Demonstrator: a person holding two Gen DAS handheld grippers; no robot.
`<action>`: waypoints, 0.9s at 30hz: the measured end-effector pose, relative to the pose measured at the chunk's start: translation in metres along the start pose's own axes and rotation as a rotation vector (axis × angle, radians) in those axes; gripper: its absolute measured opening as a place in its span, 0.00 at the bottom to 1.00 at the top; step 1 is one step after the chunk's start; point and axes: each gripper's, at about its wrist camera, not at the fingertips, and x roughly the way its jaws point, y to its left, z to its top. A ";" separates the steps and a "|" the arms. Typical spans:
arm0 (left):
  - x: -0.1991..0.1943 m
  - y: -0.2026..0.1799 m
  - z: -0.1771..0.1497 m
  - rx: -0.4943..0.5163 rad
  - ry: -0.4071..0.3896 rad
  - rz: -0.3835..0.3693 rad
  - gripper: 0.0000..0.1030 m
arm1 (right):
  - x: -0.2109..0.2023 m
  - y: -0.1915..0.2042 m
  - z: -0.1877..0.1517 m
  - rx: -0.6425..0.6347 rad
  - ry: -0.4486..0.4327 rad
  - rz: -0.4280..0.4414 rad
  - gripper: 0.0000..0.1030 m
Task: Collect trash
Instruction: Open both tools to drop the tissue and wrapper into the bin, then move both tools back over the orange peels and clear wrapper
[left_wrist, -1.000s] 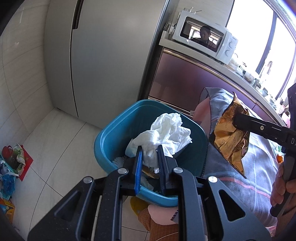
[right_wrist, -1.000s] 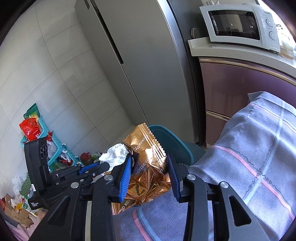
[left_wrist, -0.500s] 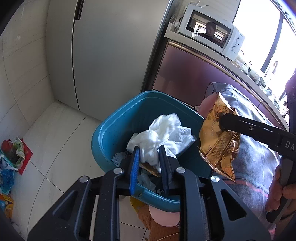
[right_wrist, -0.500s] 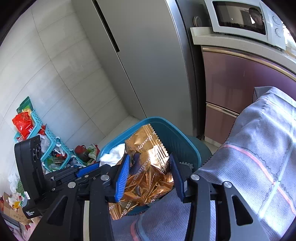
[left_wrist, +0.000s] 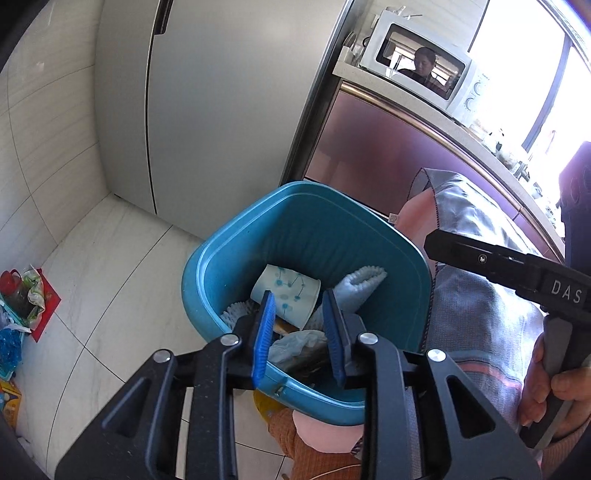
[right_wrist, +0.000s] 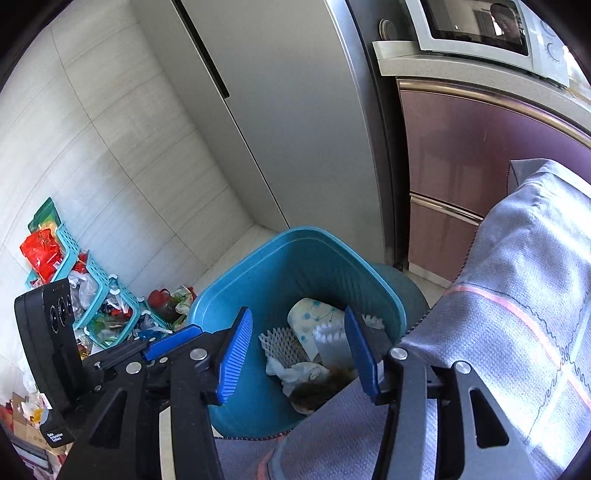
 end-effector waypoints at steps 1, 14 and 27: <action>-0.002 0.001 -0.001 0.003 -0.004 -0.004 0.29 | -0.002 -0.001 -0.001 0.002 -0.002 0.001 0.49; -0.039 -0.041 -0.005 0.112 -0.089 -0.051 0.48 | -0.048 -0.018 -0.023 0.001 -0.059 0.023 0.49; -0.062 -0.119 -0.021 0.270 -0.120 -0.170 0.59 | -0.139 -0.053 -0.066 0.018 -0.186 -0.043 0.52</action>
